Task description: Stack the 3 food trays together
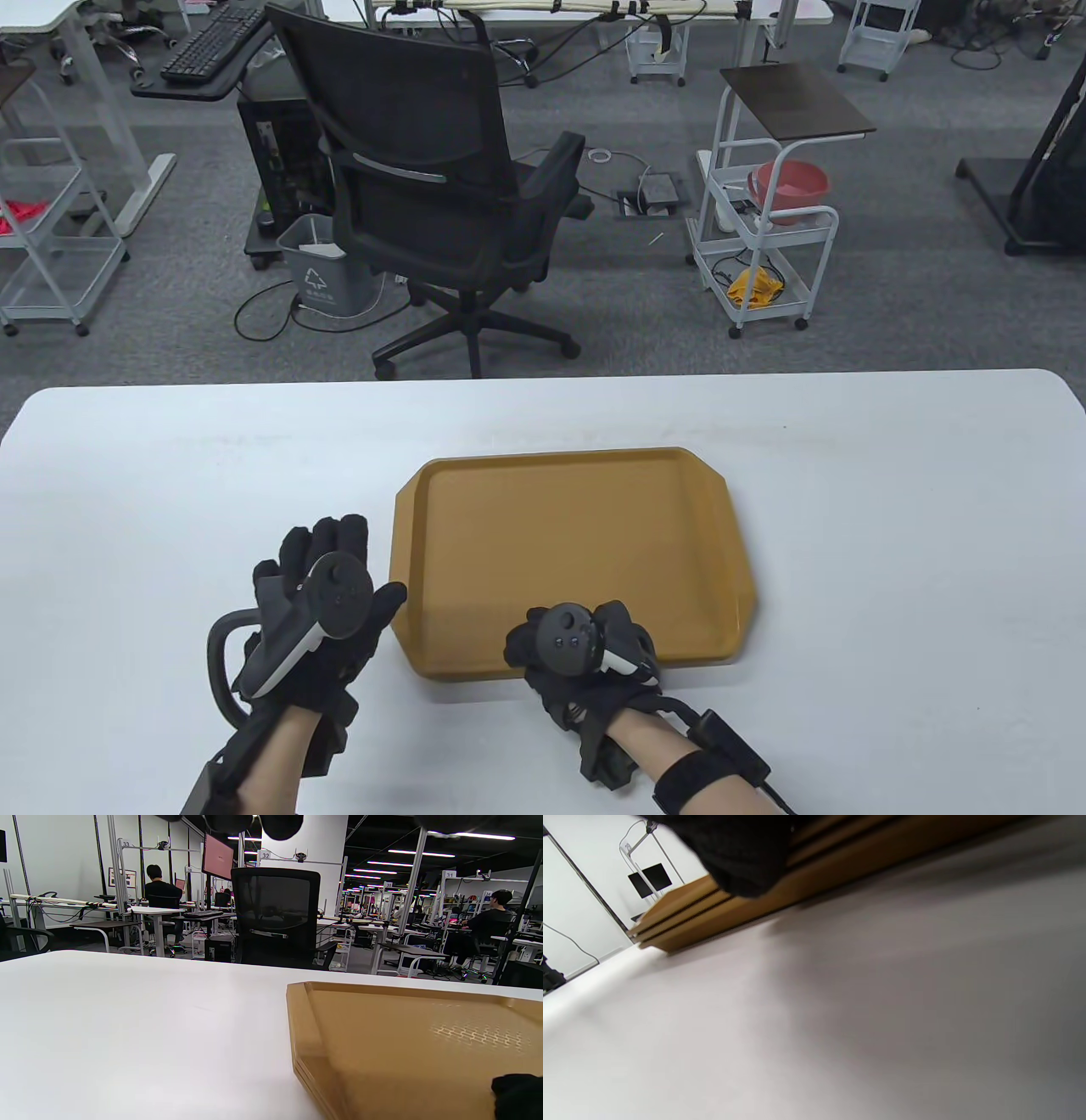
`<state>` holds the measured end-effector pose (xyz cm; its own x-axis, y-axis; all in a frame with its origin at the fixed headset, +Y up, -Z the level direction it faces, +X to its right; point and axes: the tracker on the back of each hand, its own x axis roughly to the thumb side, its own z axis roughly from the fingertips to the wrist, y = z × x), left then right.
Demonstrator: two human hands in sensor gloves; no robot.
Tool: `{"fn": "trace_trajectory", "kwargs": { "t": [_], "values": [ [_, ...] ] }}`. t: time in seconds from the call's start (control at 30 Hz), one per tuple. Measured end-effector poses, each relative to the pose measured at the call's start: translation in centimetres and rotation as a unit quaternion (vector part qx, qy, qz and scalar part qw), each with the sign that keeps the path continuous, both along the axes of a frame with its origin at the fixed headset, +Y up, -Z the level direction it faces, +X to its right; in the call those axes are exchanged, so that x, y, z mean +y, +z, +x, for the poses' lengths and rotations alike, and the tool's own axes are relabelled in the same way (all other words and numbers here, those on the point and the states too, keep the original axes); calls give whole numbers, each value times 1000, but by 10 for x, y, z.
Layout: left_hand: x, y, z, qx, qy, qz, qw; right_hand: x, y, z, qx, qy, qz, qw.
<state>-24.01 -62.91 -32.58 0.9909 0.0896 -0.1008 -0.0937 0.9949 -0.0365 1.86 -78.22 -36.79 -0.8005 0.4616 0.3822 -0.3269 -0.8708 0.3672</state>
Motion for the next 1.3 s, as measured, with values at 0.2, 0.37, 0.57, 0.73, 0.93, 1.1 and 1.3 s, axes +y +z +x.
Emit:
{"fn": "trace_trajectory", "kwargs": {
  "t": [0.2,0.37,0.57,0.73,0.93,1.1,1.3],
  "values": [
    [-1,0,1,-3,2,1,1000,3,-8,11,17,-65,-31,997],
    [-1,0,1,-4,3,6,1000,25,-6,32,-3,-54,5,999],
    [1,1,4,-11,1,24,1000,80,0,80,-33,-1,98,995],
    [2,2,7,-19,-4,39,999,120,16,122,-86,0,169,982],
    [3,4,8,-20,-12,68,997,141,36,155,-146,9,223,964],
    [3,4,8,-17,-12,79,997,140,40,164,-175,18,235,956],
    [2,3,10,-20,-15,72,997,143,43,168,-178,12,239,955]
  ]
}}
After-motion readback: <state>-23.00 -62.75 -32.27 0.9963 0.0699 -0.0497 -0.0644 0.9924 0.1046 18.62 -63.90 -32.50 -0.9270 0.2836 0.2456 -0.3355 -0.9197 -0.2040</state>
